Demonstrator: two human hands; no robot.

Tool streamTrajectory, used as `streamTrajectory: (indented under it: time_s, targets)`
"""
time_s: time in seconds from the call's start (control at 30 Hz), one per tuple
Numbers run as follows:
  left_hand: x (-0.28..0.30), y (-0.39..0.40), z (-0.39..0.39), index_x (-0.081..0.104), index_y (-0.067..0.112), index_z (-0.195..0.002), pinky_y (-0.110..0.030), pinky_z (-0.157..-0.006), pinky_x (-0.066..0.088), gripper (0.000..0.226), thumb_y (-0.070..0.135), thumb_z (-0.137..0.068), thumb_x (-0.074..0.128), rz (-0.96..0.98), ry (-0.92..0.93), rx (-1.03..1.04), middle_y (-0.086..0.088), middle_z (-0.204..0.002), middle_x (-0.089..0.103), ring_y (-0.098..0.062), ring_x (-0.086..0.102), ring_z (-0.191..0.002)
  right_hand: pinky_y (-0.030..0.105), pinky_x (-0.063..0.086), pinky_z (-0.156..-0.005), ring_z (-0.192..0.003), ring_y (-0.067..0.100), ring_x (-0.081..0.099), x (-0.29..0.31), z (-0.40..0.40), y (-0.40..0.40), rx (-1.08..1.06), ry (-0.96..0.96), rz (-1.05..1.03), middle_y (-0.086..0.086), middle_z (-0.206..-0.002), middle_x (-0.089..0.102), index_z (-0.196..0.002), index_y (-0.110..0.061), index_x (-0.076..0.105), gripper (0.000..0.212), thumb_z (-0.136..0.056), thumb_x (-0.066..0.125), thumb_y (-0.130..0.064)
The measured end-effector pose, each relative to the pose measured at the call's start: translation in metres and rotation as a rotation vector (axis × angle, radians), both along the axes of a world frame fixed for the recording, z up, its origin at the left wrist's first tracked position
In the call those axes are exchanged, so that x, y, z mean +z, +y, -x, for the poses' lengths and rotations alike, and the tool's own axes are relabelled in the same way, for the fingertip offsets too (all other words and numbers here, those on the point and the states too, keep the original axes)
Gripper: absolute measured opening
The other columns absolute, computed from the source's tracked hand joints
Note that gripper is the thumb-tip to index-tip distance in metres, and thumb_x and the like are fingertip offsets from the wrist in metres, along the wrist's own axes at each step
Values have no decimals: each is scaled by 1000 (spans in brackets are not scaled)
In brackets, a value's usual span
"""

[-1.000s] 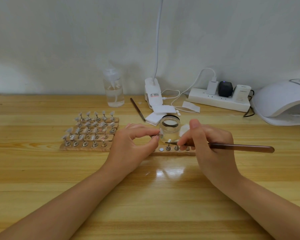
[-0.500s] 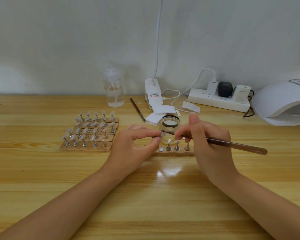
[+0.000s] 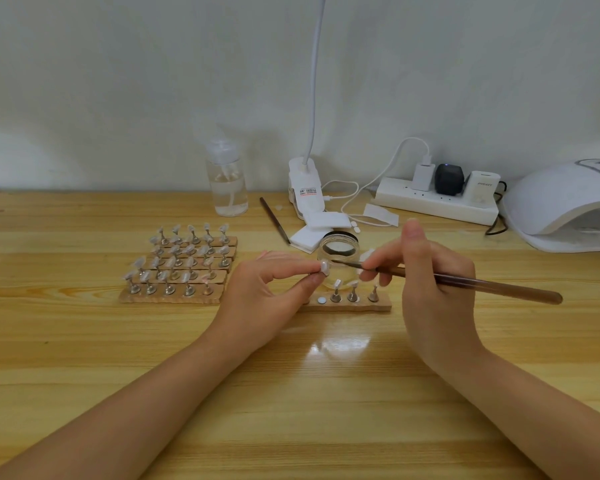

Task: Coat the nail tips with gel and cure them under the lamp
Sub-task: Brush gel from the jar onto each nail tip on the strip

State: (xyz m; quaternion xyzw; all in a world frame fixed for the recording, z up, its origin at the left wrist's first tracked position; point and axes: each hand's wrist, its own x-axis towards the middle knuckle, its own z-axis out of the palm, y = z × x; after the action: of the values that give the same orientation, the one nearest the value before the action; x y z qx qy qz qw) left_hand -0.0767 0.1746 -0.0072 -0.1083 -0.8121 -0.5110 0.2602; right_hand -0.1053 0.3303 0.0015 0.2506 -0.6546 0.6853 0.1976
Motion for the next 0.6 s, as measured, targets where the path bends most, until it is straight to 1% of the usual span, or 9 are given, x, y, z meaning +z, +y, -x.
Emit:
streamTrajectory:
  time_s: [0.07, 0.13, 0.2, 0.27, 0.33, 0.43, 0.5, 0.6]
  targets:
    - [0, 0, 0, 69, 18, -97, -47, -95, 43, 30, 27, -69, 65, -3, -1, -8, 9, -85, 70, -2, 63, -88, 10, 43, -56, -54, 1, 59, 1, 1, -2, -9, -20, -5, -6, -56, 66, -60, -18, 64, 41, -92, 43, -33]
    - [0, 0, 0, 69, 20, -95, -49, -96, 42, 28, 28, -68, 65, -14, -4, -8, 8, -86, 70, -3, 63, -89, 10, 44, -55, -55, 1, 60, 1, 0, -4, -3, -33, -17, -5, -57, 66, -61, -18, 65, 41, -90, 41, -33]
    - [0, 0, 0, 70, 20, -94, -48, -95, 43, 26, 26, -69, 66, -16, -5, -1, 8, -86, 71, -4, 63, -89, 11, 44, -54, -54, 1, 60, 1, -1, -4, 7, -43, -26, -5, -57, 66, -61, -17, 65, 41, -89, 41, -34]
    - [-1, -1, 1, 69, 19, -94, -46, -93, 45, 23, 19, -71, 69, -12, -4, 10, 8, -85, 70, -4, 63, -88, 12, 44, -51, -52, 1, 59, 1, -1, -5, 14, -50, -33, -5, -56, 65, -61, -17, 65, 41, -89, 41, -35]
    - [-1, -1, 1, 69, 19, -93, -43, -92, 46, 23, 13, -71, 71, -11, -10, 16, 10, -84, 69, -3, 63, -88, 14, 44, -49, -51, 2, 58, 1, -2, -5, 23, -57, -31, -2, -56, 66, -60, -18, 65, 41, -88, 42, -36]
    - [0, -2, 1, 69, 20, -93, -39, -93, 46, 23, 13, -72, 71, -15, -28, 10, 13, -85, 68, -3, 63, -89, 14, 44, -50, -48, 3, 57, 1, -4, -5, 37, -48, -26, 1, -55, 65, -59, -18, 65, 42, -88, 41, -35]
    - [0, -2, 1, 69, 23, -92, -35, -93, 46, 22, 17, -71, 70, -20, -30, 3, 13, -86, 68, -3, 63, -90, 13, 43, -52, -47, 3, 56, 0, -5, -4, 48, -41, -32, 1, -53, 64, -57, -16, 65, 44, -89, 40, -34]
    - [0, -2, 1, 70, 26, -88, -22, -87, 47, 19, 24, -69, 67, -27, -17, -13, 15, -85, 69, -2, 63, -89, 11, 42, -52, -47, 3, 57, -2, -6, -2, 69, -58, -32, 1, -50, 63, -55, -14, 64, 46, -88, 40, -34]
